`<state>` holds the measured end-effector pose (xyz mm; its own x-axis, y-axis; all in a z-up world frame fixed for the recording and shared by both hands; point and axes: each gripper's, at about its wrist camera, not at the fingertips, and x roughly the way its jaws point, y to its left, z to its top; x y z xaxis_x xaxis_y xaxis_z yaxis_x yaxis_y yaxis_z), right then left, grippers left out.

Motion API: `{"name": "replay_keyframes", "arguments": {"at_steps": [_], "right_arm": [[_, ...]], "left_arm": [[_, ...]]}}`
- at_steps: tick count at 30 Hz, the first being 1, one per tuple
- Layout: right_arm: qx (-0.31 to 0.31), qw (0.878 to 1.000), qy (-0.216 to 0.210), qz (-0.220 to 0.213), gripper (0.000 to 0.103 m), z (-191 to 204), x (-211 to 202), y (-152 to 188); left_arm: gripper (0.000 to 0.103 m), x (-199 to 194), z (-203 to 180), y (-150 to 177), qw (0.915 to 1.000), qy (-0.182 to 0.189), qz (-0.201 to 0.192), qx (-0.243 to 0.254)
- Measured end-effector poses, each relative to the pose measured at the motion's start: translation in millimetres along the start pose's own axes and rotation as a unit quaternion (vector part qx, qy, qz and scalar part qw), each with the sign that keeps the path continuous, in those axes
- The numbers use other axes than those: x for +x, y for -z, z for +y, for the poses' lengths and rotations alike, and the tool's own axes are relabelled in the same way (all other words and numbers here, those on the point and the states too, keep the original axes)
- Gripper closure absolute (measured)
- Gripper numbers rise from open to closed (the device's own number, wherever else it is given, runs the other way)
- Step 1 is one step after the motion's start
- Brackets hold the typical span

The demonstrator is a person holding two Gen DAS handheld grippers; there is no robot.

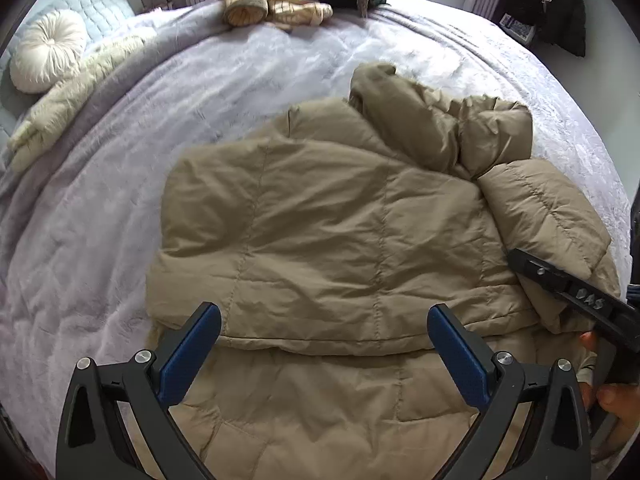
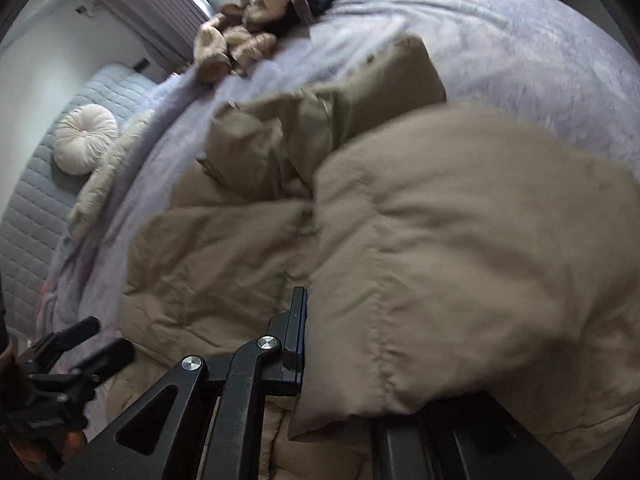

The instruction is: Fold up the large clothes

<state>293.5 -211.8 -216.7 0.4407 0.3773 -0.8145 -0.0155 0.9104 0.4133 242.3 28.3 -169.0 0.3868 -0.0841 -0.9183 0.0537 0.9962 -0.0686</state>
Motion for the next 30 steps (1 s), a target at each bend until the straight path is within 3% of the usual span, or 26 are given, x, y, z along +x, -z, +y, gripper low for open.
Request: {"name": "replay_keyframes", "arguments": {"at_steps": [2, 4, 5, 6, 9, 12, 13, 14, 15, 16, 18, 21, 24, 26, 30], "right_arm": [[0.03, 1.0, -0.006, 0.007, 0.086, -8.4, -3.1, 4.8], [0.057, 0.998, -0.021, 0.008, 0.061, -14.2, -12.4, 3.2], [0.073, 0.997, -0.033, 0.001, 0.042, -18.7, -21.4, 3.5], [0.085, 0.996, -0.041, -0.006, 0.036, -22.6, -32.0, 3.7], [0.142, 0.987, -0.065, -0.04, 0.036, -40.3, -63.6, 10.6], [0.225, 0.969, -0.07, -0.071, 0.04, -67.7, -75.5, 12.6], [0.243, 0.964, -0.07, -0.078, 0.048, -73.6, -76.1, 11.1], [0.256, 0.961, -0.068, -0.083, 0.078, -78.4, -76.5, 8.9], [0.263, 0.959, -0.065, -0.085, 0.091, -80.8, -75.7, 4.5], [0.257, 0.96, -0.065, -0.089, 0.091, -79.1, -75.1, 0.2], [0.223, 0.968, -0.064, -0.097, 0.091, -67.9, -81.1, -6.5], [0.125, 0.985, -0.068, -0.095, 0.091, -21.3, -76.4, -20.5], [0.045, 0.993, -0.07, -0.079, 0.091, 23.2, -65.9, -20.7], [-0.017, 0.997, -0.056, -0.056, 0.091, 57.2, -51.0, -13.3], [-0.077, 0.996, -0.035, 0.019, 0.081, 93.5, -14.1, 5.1]], "left_arm": [[0.0, 7.5, -1.1, 1.9, 0.9999, 0.008, 0.011, -0.001], [0.0, 10.4, -0.9, 1.6, 0.9997, 0.019, 0.012, -0.002], [0.0, 10.8, -1.2, 0.1, 0.9997, 0.023, 0.011, -0.001], [0.0, 10.5, -0.6, -2.0, 0.9996, 0.029, 0.007, 0.0], [0.0, 9.8, 1.1, -8.0, 0.999, 0.045, -0.003, -0.001], [0.0, 14.4, 6.4, -14.3, 0.9973, 0.073, 0.003, -0.01], [0.0, 16.0, 8.6, -14.7, 0.9965, 0.082, 0.006, -0.015], [0.0, 18.4, 12.4, -16.1, 0.9951, 0.095, 0.012, -0.023], [0.0, 19.5, 15.5, -16.6, 0.9939, 0.106, 0.015, -0.029], [0.0, 20.0, 20.8, -18.1, 0.9911, 0.127, 0.017, -0.038], [0.0, 17.3, 27.5, -18.4, 0.9861, 0.158, 0.015, -0.05], [0.0, 12.2, 44.7, -21.8, 0.9732, 0.216, 0.013, -0.078], [0.0, 11.7, 59.9, -25.7, 0.963, 0.248, 0.017, -0.104], [0.0, 11.1, 66.5, -27.3, 0.9604, 0.253, 0.017, -0.115], [0.0, 13.0, 71.3, -27.9, 0.9506, 0.284, 0.024, -0.123]]}}
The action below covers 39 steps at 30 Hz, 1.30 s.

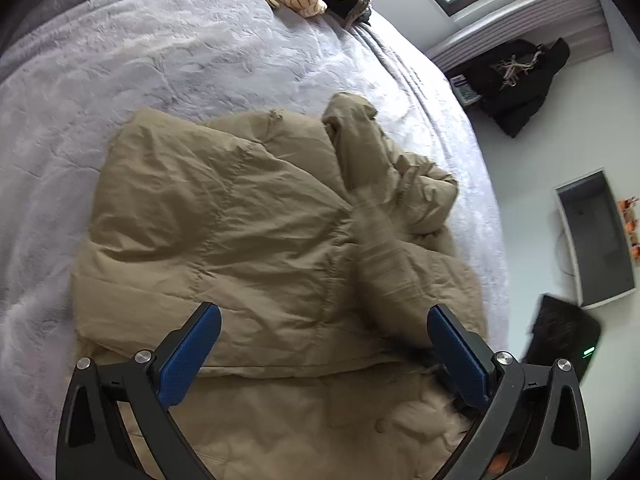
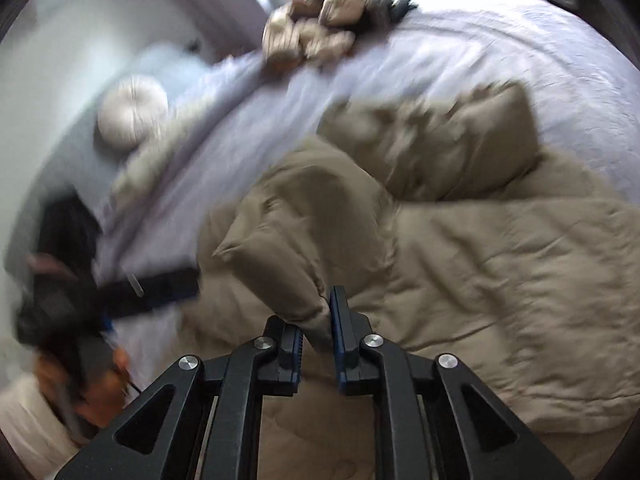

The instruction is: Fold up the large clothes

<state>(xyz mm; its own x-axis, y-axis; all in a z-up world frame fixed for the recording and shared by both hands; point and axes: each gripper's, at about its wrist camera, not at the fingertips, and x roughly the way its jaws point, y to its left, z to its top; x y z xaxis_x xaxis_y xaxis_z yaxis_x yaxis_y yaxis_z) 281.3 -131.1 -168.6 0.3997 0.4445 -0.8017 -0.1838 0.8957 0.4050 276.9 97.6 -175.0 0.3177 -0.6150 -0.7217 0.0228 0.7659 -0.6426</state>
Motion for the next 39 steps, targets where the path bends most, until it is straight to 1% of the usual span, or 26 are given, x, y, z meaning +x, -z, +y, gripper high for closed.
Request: {"name": "replay_keyframes", "arguments": {"at_steps": [1, 3, 4, 5, 6, 8, 11, 12, 13, 14, 15, 16, 19, 20, 21, 23, 24, 25, 26, 28, 31, 33, 34, 35, 36, 39], "right_arm": [[-0.005, 1.0, 0.003, 0.014, 0.078, 3.7, 6.7, 1.8], [-0.006, 0.999, 0.008, 0.034, 0.061, 6.8, 12.0, 6.6], [0.001, 0.999, 0.001, 0.038, 0.054, 5.8, 8.9, 8.9], [0.007, 0.999, -0.004, 0.037, 0.038, 4.1, 4.4, 10.2], [0.018, 0.999, -0.011, 0.035, 0.034, 0.2, -2.4, 11.6], [0.036, 0.999, -0.021, 0.03, 0.034, -12.6, -21.0, 17.1], [0.072, 0.997, 0.0, 0.023, 0.034, -47.1, -53.3, 37.2], [0.089, 0.996, 0.008, 0.022, 0.034, -60.1, -60.1, 45.2], [0.115, 0.993, 0.017, 0.02, 0.034, -77.0, -69.6, 54.4], [0.151, 0.988, 0.021, 0.016, 0.034, -97.5, -80.3, 64.6], [0.187, 0.982, 0.019, 0.014, 0.034, -114.6, -87.7, 72.4], [0.219, 0.975, 0.018, 0.013, 0.034, -131.4, -91.9, 80.3], [0.314, 0.949, 0.016, -0.009, 0.034, -178.8, -108.8, 102.2], [0.329, 0.944, 0.012, -0.021, 0.034, -188.8, -113.6, 105.6], [0.351, 0.936, 0.007, -0.038, 0.034, -201.4, -119.0, 107.7], [0.37, 0.927, 0.004, -0.059, 0.034, -215.1, -122.7, 106.8], [0.378, 0.923, 0.001, -0.073, 0.047, -223.3, -123.0, 103.7], [0.38, 0.921, -0.001, -0.086, 0.065, -228.4, -121.8, 100.5], [0.378, 0.922, 0.005, -0.088, 0.098, -232.5, -118.1, 96.8], [0.372, 0.924, 0.031, -0.076, 0.098, -239.4, -107.7, 92.3], [0.373, 0.925, 0.038, -0.06, 0.098, -240.4, -89.9, 92.7], [0.373, 0.925, 0.037, -0.064, 0.098, -239.1, -86.8, 92.8], [0.373, 0.925, 0.036, -0.065, 0.098, -240.4, -86.4, 93.6], [0.375, 0.924, 0.034, -0.065, 0.098, -242.0, -86.2, 94.1], [0.377, 0.923, 0.032, -0.065, 0.098, -244.6, -86.2, 94.3], [0.38, 0.922, 0.028, -0.065, 0.098, -247.5, -88.7, 93.4]], "left_arm": [[0.0, 1.6, 0.1, 0.5, 1.0, 0.005, 0.005, 0.0], [0.0, 10.6, -2.7, 2.2, 0.9998, 0.006, 0.017, 0.004], [0.0, 16.7, -4.4, 3.3, 0.9997, 0.005, 0.025, 0.006], [0.0, 21.7, -5.7, 5.6, 0.9995, 0.004, 0.032, 0.006], [0.0, 26.5, -8.1, 7.0, 0.9992, 0.005, 0.039, 0.007], [0.0, 36.9, -14.9, 9.7, 0.9986, 0.007, 0.05, 0.017], [0.0, 52.9, -23.7, 13.8, 0.997, -0.017, 0.063, 0.04], [0.009, 57.5, -26.9, 15.0, 0.9963, -0.026, 0.065, 0.049], [0.033, 60.9, -31.0, 15.7, 0.9955, -0.032, 0.066, 0.06], [0.05, 63.7, -32.1, 17.8, 0.9945, -0.032, 0.072, 0.069], [0.082, 68.2, -34.9, 18.2, 0.9931, -0.03, 0.083, 0.077], [0.086, 69.1, -36.8, 18.7, 0.9928, -0.031, 0.082, 0.081], [0.086, 60.5, -42.8, 20.1, 0.9923, -0.038, 0.054, 0.105], [0.086, 57.7, -41.8, 20.2, 0.9923, -0.039, 0.051, 0.106], [0.086, 56.3, -39.5, 19.9, 0.9926, -0.04, 0.051, 0.103], [0.086, 57.4, -35.2, 20.5, 0.9921, -0.049, 0.056, 0.101], [0.086, 59.1, -33.3, 21.7, 0.9911, -0.061, 0.058, 0.103], [0.086, 60.1, -32.7, 22.4, 0.9902, -0.07, 0.057, 0.107], [0.086, 61.9, -31.2, 24.5, 0.9888, -0.082, 0.058, 0.111], [0.085, 61.1, -26.6, 27.7, 0.9874, -0.098, 0.063, 0.108], [0.085, 46.9, -27.0, 28.2, 0.9858, -0.115, 0.056, 0.108], [0.085, 33.1, -30.3, 25.9, 0.9794, -0.152, 0.043, 0.125], [0.085, 23.1, -30.5, 22.7, 0.9745, -0.178, 0.033, 0.132], [0.085, 16.5, -30.7, 19.8, 0.9728, -0.188, 0.027, 0.133], [0.085, 6.5, -30.9, 15.1, 0.9727, -0.191, 0.016, 0.13], [0.085, -11.9, -39.7, 3.7, 0.9747, -0.177, -0.007, 0.136]]}}
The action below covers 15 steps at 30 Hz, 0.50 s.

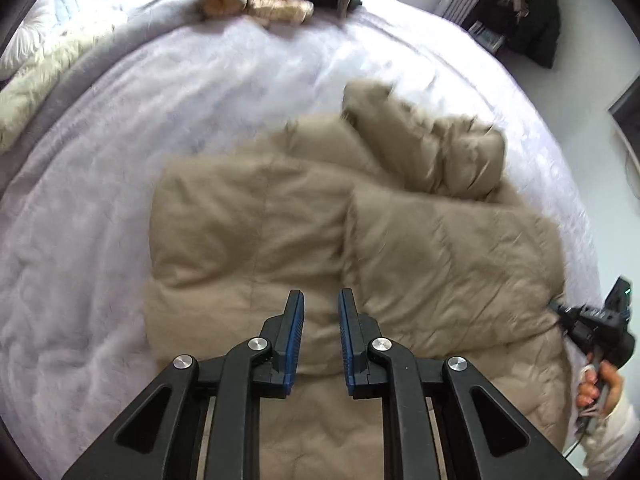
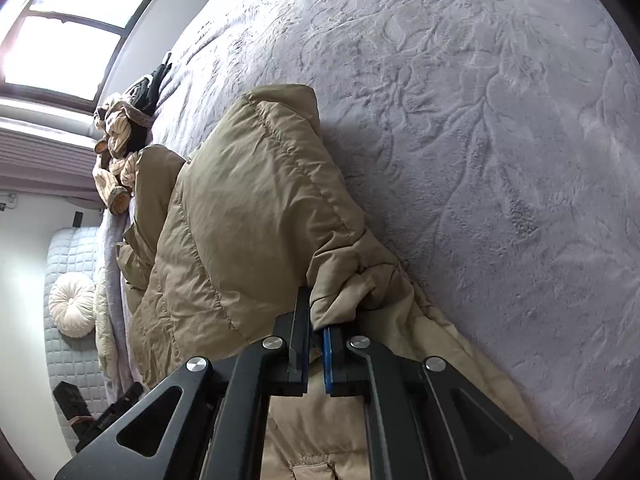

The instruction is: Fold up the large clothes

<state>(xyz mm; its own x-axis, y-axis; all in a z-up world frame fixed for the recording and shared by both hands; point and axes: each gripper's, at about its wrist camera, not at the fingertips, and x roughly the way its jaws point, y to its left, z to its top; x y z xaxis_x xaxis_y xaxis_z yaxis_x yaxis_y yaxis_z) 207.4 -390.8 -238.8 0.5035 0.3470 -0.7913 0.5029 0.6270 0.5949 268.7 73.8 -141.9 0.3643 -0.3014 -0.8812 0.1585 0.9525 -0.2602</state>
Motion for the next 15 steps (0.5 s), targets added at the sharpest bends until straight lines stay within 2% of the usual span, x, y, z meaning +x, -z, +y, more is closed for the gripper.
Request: {"name": "replay_keyframes", "arguments": {"at_steps": [3, 7, 9, 11, 13, 14, 15], "right_arm": [[0.002, 1.0, 0.001, -0.003, 0.098, -2.5, -1.2, -0.7], [0.008, 1.0, 0.005, -0.009, 0.098, -7.3, -8.0, 3.6], [0.008, 1.0, 0.005, -0.005, 0.096, -7.3, -10.3, 3.4], [-0.012, 1.0, -0.001, 0.019, 0.093, -0.9, -15.8, 2.1], [-0.059, 0.997, -0.033, 0.033, 0.089, 13.4, -34.1, 3.1], [-0.082, 0.995, -0.051, 0.028, 0.073, 19.0, -47.3, 1.9], [-0.091, 0.994, -0.062, 0.023, 0.044, 21.3, -55.0, 0.9]], "left_arm": [[0.085, 11.6, -28.0, -14.5, 0.9995, 0.015, -0.003, 0.026], [0.085, 57.5, -55.0, -20.4, 0.9993, -0.016, 0.003, 0.035], [0.085, 82.2, -51.6, -21.2, 0.999, -0.034, 0.014, 0.024], [0.085, 95.9, -48.0, -18.8, 0.9994, -0.025, 0.017, 0.016], [0.085, 98.2, -43.5, -15.8, 0.9995, -0.018, 0.015, 0.022], [0.085, 98.3, -42.4, -15.1, 0.9994, -0.017, 0.014, 0.025], [0.085, 98.6, -40.8, -14.7, 0.9994, -0.017, 0.016, 0.026]]}}
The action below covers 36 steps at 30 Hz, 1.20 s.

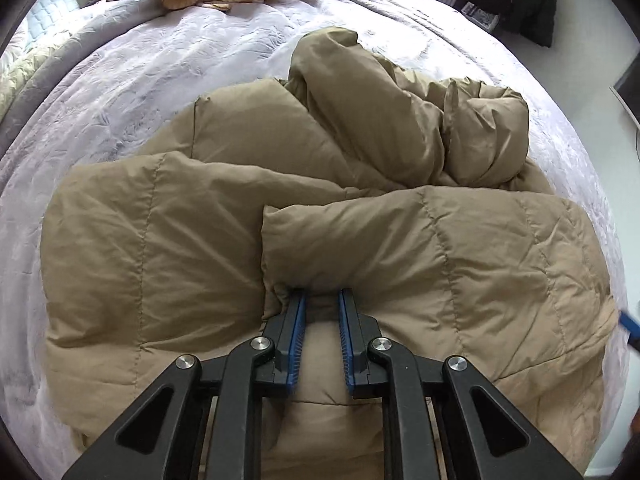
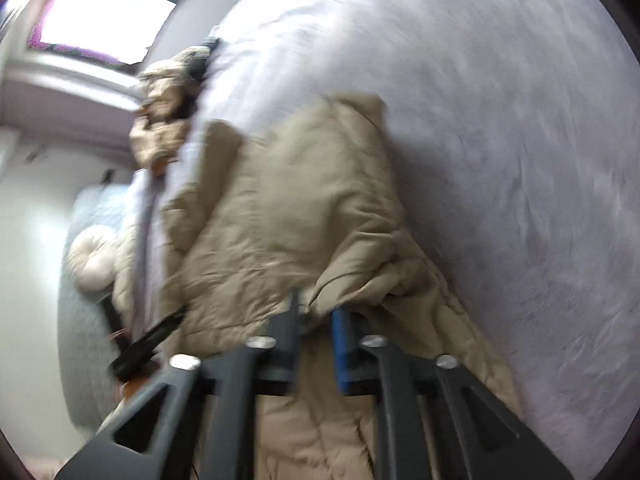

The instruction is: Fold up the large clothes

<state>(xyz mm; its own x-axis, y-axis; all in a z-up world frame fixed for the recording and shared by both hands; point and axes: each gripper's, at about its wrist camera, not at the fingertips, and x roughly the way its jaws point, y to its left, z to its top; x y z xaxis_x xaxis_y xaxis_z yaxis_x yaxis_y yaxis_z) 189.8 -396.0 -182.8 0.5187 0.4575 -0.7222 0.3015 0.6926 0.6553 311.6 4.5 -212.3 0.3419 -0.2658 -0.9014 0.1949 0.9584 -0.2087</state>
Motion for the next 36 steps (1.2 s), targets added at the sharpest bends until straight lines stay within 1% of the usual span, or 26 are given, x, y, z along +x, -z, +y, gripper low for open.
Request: {"name": "replay_keyframes", "arguments": {"at_steps": [1, 2, 3, 4, 6, 7, 8, 10, 11, 12, 14, 15, 18, 20, 22, 23, 25, 27, 28, 29, 30, 32, 33, 34, 35, 36], "right_arm": [[-0.005, 1.0, -0.012, -0.015, 0.033, -0.7, -11.1, -6.7], [-0.002, 0.999, -0.017, -0.033, 0.027, -4.8, -17.9, -13.9], [0.005, 0.999, -0.019, -0.045, 0.027, -9.5, -20.7, -20.2], [0.031, 0.998, -0.029, -0.054, 0.027, -21.4, -19.8, -32.2], [0.098, 0.991, -0.07, -0.053, 0.029, -47.9, -6.1, -50.4], [0.143, 0.984, -0.091, -0.046, 0.029, -64.5, 8.2, -59.1], [0.184, 0.976, -0.11, -0.038, 0.032, -78.9, 24.5, -65.5], [0.227, 0.963, -0.148, -0.016, 0.048, -91.3, 51.8, -73.3], [0.235, 0.959, -0.158, -0.005, 0.079, -91.9, 62.3, -75.9], [0.229, 0.961, -0.155, 0.001, 0.086, -87.5, 69.0, -79.8], [0.147, 0.983, -0.106, -0.016, 0.09, -63.1, 62.4, -92.8], [0.113, 0.99, -0.084, -0.019, 0.091, -54.4, 59.3, -96.8], [0.064, 0.998, -0.02, -0.009, 0.091, -49.2, 61.9, -103.3], [0.06, 0.998, 0.009, -0.002, 0.091, -57.7, 69.9, -102.7], [0.06, 0.998, 0.035, -0.007, 0.091, -67.3, 77.5, -99.1], [0.065, 0.997, 0.037, -0.01, 0.091, -69.8, 78.9, -96.9], [0.089, 0.995, 0.038, -0.023, 0.09, -71.8, 71.4, -94.5], [0.078, 0.994, 0.063, -0.034, 0.089, -68.0, 55.9, -92.4], [0.052, 0.994, 0.086, -0.047, 0.089, -57.2, 41.6, -87.8], [0.029, 0.993, 0.1, -0.057, 0.089, -48.0, 27.5, -80.0], [0.005, 0.992, 0.107, -0.068, 0.089, -37.6, 14.5, -72.6], [-0.035, 0.991, 0.106, -0.076, 0.089, -20.5, -3.6, -59.2], [-0.06, 0.99, 0.104, -0.073, 0.089, -12.0, -10.3, -49.9], [-0.089, 0.989, 0.102, -0.059, 0.089, -3.1, -11.7, -37.7], [-0.101, 0.988, 0.103, -0.047, 0.089, 0.7, -8.6, -30.0], [-0.112, 0.987, 0.113, -0.028, 0.089, 1.9, -0.9, -22.4]], "left_arm": [[0.085, 0.5, 1.6, 0.1, 1.0, 0.002, 0.002, 0.0], [0.085, 0.9, 2.9, -0.1, 1.0, 0.002, 0.002, -0.001], [0.085, 1.5, 4.0, -0.9, 1.0, 0.003, 0.004, -0.003], [0.085, 1.9, 5.3, -1.4, 1.0, 0.002, 0.004, -0.004], [0.085, 4.0, 4.2, -2.8, 1.0, -0.002, 0.005, -0.006], [0.085, 4.4, 3.8, -3.1, 1.0, -0.004, 0.004, -0.006], [0.085, 5.5, 3.7, -2.0, 1.0, -0.007, 0.004, -0.006], [0.085, 7.7, -1.6, -1.6, 0.9999, -0.014, 0.005, -0.005], [0.085, 8.0, -4.8, -3.0, 0.9998, -0.018, 0.006, -0.003], [0.085, 6.9, -8.5, -3.0, 0.9998, -0.021, 0.007, -0.001], [0.085, 8.7, -13.9, -4.8, 0.9997, -0.024, 0.007, 0.004], [0.085, 10.3, -15.2, -5.6, 0.9998, -0.021, 0.006, 0.004], [0.085, 15.4, -20.1, -6.5, 0.9999, -0.014, 0.002, 0.004], [0.085, 19.9, -25.5, -6.4, 0.9999, -0.011, 0.001, 0.005], [0.085, 23.6, -29.6, -6.9, 0.9998, -0.017, 0.001, 0.011], [0.085, 23.8, -29.3, -6.4, 0.9998, -0.017, 0.001, 0.011], [0.085, 22.0, -26.8, -5.9, 0.9999, -0.011, 0.001, 0.011], [0.085, 20.6, -25.0, -6.1, 0.9999, -0.007, 0.001, 0.011], [0.085, 20.7, -24.8, -5.9, 0.9999, -0.006, 0.001, 0.011], [0.085, 20.1, -23.4, -5.9, 0.9999, -0.005, 0.001, 0.011], [0.085, 19.9, -22.7, -6.0, 0.9999, -0.006, 0.001, 0.01], [0.085, 19.5, -20.7, -4.9, 0.9999, -0.008, -0.001, 0.01], [0.085, 19.9, -20.6, -4.9, 0.9999, -0.008, -0.001, 0.01], [0.085, 20.0, -20.1, -4.4, 0.9999, -0.008, -0.002, 0.01], [0.085, 18.9, -19.2, -3.0, 0.9999, -0.007, -0.003, 0.009], [0.085, 18.4, -19.0, -2.2, 0.9999, -0.006, -0.003, 0.009]]}}
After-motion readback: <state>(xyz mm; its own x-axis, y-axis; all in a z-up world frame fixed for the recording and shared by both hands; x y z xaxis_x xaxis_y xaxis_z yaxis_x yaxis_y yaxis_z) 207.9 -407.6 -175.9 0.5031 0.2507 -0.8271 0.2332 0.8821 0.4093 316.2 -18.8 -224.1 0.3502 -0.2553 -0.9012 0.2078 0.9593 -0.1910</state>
